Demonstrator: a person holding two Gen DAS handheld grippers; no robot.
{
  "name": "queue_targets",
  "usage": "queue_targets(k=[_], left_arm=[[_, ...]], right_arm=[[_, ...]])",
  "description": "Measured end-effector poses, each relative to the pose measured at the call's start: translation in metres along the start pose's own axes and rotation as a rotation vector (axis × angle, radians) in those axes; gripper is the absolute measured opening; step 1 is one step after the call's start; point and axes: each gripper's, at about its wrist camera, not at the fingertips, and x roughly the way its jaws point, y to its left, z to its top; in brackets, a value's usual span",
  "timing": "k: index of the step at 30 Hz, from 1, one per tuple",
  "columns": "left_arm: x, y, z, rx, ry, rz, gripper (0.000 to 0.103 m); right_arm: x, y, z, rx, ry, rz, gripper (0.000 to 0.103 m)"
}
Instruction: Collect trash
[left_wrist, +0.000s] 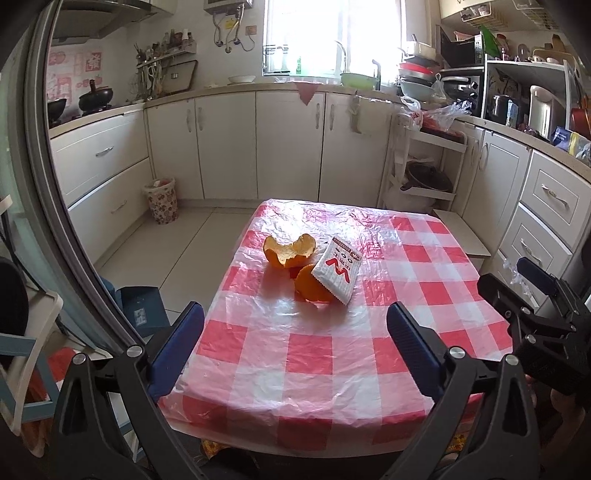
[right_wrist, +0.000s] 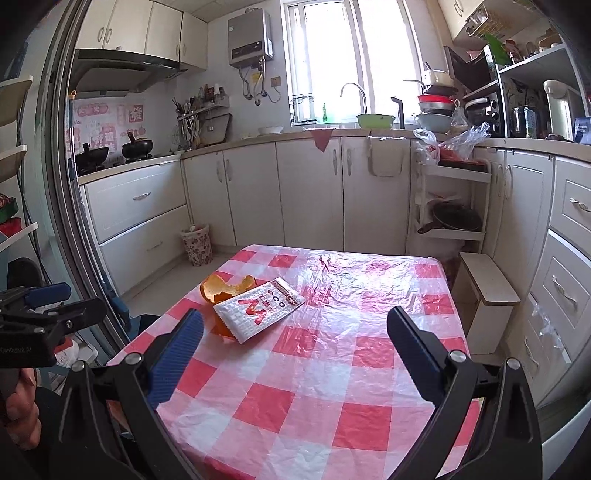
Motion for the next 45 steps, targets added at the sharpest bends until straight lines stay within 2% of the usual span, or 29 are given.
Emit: queue_targets(k=[12,45], left_arm=[[-0.001,-0.017,-0.004,0.073,-0.011,0.042,0.095],[-0.002,-0.016,-0.003,0.069,-0.013,0.045,0.095]], right_arm=[[-0.003,-0.007,0.000,0.010,0.008,-0.004,0.095],[0.003,-0.001,-0.004,-0.013,0.033,0.002,0.095]])
